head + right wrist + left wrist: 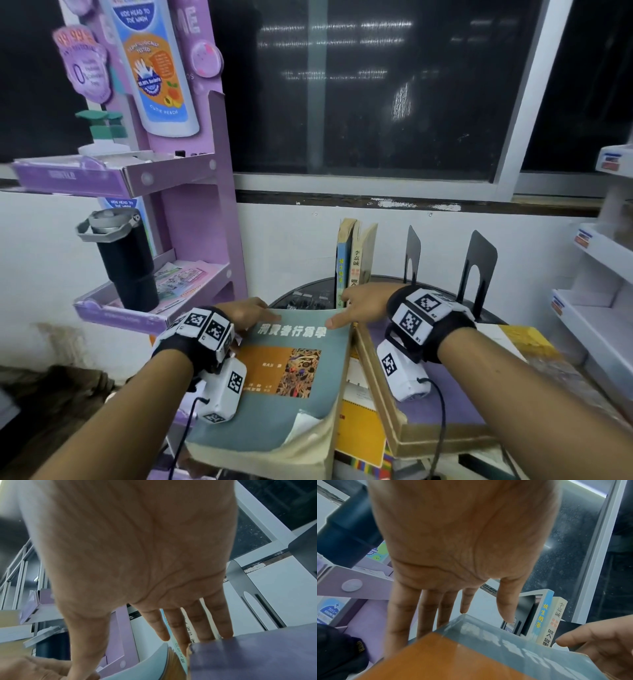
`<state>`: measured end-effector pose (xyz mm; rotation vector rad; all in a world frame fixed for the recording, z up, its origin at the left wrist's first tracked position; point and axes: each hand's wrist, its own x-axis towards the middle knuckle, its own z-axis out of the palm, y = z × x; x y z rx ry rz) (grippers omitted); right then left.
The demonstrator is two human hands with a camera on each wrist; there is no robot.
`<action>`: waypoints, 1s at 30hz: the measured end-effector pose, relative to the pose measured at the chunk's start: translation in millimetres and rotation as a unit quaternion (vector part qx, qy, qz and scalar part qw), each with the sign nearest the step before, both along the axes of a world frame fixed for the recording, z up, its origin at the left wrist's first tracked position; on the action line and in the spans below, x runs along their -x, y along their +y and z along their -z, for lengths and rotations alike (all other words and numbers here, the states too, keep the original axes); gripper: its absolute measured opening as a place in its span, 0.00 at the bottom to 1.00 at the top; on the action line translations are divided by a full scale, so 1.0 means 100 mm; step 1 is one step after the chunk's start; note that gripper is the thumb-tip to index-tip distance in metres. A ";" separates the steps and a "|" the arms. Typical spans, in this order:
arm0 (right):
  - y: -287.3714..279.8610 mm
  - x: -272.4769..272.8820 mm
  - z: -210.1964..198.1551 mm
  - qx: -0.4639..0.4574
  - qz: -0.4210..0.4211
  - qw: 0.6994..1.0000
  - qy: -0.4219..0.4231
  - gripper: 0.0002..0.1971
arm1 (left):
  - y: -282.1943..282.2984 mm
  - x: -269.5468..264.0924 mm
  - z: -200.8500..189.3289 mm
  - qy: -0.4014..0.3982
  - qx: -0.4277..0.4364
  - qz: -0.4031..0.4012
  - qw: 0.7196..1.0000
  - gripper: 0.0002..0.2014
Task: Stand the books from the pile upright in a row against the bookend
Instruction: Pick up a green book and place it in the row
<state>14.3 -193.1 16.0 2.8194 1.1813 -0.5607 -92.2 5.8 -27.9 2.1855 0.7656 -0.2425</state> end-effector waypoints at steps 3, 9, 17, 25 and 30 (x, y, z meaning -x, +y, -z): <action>0.03 0.03 0.00 0.010 0.000 1.000 0.000 0.43 | 0.01 -0.02 0.02 0.007 0.010 -0.007 1.000 0.34; 0.08 0.04 0.03 0.031 -0.007 1.000 -0.003 0.39 | 0.03 -0.04 0.05 0.042 0.005 -0.005 0.999 0.38; 0.11 0.06 0.02 0.047 -0.016 0.999 -0.003 0.32 | 0.06 -0.01 0.09 0.050 0.007 0.001 0.999 0.38; 0.10 0.04 0.05 0.009 -0.031 0.999 -0.023 0.34 | 0.07 0.02 0.06 0.032 -0.018 0.004 0.999 0.37; 0.08 0.00 0.04 -0.018 -0.030 0.999 -0.032 0.38 | 0.06 0.08 -0.02 -0.002 0.024 -0.004 1.000 0.36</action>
